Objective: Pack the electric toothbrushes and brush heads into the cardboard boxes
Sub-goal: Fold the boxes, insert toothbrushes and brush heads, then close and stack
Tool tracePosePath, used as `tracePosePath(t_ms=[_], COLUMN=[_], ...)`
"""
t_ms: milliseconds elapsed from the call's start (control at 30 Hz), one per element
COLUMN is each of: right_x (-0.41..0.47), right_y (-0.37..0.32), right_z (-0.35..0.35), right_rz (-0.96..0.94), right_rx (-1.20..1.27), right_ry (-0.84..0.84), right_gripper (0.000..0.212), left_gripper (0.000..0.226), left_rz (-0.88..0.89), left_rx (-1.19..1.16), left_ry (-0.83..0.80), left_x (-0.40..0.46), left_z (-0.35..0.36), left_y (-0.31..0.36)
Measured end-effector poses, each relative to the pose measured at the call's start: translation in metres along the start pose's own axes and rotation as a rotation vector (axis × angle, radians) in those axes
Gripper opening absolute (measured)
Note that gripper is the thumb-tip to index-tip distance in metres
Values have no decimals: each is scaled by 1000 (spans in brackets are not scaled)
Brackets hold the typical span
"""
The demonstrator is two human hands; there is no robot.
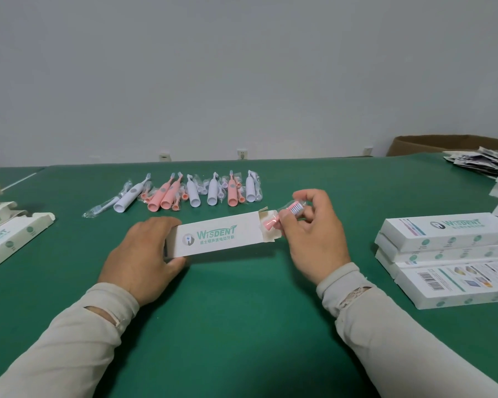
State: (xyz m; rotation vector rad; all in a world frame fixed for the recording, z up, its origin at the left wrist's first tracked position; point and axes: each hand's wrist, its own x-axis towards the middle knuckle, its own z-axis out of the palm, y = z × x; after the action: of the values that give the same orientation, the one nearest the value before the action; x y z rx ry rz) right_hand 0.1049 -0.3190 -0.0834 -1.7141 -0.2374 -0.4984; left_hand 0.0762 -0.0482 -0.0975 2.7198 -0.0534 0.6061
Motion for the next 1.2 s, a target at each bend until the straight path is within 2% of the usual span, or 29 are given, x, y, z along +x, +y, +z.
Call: tracePosePath(t_ms=[67, 300, 433, 500, 567, 633, 733, 833, 1000, 1067, 1167, 1200], right_x=[0, 0, -4, -4, -4, -2, -1, -2, -2, -1, -1, -1], right_y=[-1, -4, -5, -3, -2, -2, -2, -2, -3, -5, -8, -9], right_z=[-1, 4, 5, 4, 4, 3, 2, 1, 3, 3, 1, 0], right_rz=[-12, 176, 226, 215, 191, 196, 161, 82, 110, 120, 220, 271], right_rx=[-16, 143, 90, 11, -95, -130, -153, -189, -98, -56, 40, 55], right_ry=[40, 39, 107, 57, -33, -71, -63, -59, -17, -60, -284, -354], right_gripper=[24, 21, 20, 20, 29, 25, 14, 16, 17, 19, 3, 9], left_gripper=[49, 48, 48, 48, 48, 48, 47, 46, 49, 50, 47, 47], left_rz=[5, 49, 79, 77, 69, 58, 46, 50, 67, 72, 81, 79], left_rx=[-5, -15, -5, -5, 1, 4, -8, -9, 2, 3, 4, 5], left_ry=[6, 2, -4, -7, -9, -11, -6, -8, -19, -16, -9, -13], left_x=[0, -3, -3, -4, -3, -3, -3, -4, -4, -4, -4, -4], left_z=[0, 0, 1, 2, 1, 0, -1, -1, 0, 0, 1, 2], left_y=[0, 6, 11, 11, 10, 8, 7, 8, 11, 12, 12, 10])
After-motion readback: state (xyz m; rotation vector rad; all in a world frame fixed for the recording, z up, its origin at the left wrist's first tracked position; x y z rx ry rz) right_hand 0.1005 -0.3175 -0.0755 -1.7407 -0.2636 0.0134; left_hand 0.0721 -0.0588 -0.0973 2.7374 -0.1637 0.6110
